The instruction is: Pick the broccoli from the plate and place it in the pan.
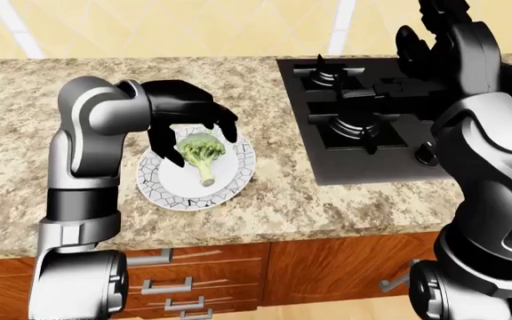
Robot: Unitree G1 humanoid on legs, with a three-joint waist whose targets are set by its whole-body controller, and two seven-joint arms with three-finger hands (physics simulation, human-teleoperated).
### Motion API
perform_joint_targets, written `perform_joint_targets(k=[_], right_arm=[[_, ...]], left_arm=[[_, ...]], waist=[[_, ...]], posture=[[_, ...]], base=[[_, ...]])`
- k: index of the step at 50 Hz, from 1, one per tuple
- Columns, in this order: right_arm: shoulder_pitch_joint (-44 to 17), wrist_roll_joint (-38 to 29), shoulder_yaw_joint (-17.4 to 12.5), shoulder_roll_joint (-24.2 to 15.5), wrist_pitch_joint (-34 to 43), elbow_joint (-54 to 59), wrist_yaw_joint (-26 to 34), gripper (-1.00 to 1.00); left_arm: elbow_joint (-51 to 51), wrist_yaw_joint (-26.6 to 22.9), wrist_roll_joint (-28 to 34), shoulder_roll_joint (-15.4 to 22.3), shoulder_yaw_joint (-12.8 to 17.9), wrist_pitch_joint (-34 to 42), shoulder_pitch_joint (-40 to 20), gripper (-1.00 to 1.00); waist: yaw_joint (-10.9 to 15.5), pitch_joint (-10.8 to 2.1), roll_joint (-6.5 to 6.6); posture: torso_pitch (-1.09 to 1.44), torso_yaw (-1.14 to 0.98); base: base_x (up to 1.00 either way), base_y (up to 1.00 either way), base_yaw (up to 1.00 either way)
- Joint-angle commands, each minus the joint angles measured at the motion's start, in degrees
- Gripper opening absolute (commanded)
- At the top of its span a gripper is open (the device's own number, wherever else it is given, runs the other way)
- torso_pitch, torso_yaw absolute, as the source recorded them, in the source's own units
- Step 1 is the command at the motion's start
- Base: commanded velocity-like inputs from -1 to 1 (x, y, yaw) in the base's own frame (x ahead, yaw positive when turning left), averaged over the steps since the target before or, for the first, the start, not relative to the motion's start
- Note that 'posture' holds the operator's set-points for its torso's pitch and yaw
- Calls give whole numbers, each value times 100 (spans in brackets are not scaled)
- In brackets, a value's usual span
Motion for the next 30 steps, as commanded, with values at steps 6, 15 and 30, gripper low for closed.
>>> perform_joint_targets(k=[6, 15, 30], right_arm=[[-195, -29, -66, -64, -141, -131, -5, 100], [-183, -26, -79, -65, -117, -169, -7, 100], [-174, -31, -57, -58, -153, -157, -1, 100]], left_arm=[[-54, 218, 5, 15, 67, -62, -193, 27], [-35, 211, 50, -46, 57, -82, -38, 30], [220, 493, 204, -90, 26, -253, 28, 25]], waist=[[3, -170, 10], [-1, -178, 10], [-3, -185, 10]], posture=[[0, 0], [0, 0], [0, 0]], base=[[0, 0, 0], [0, 0, 0], [0, 0, 0]])
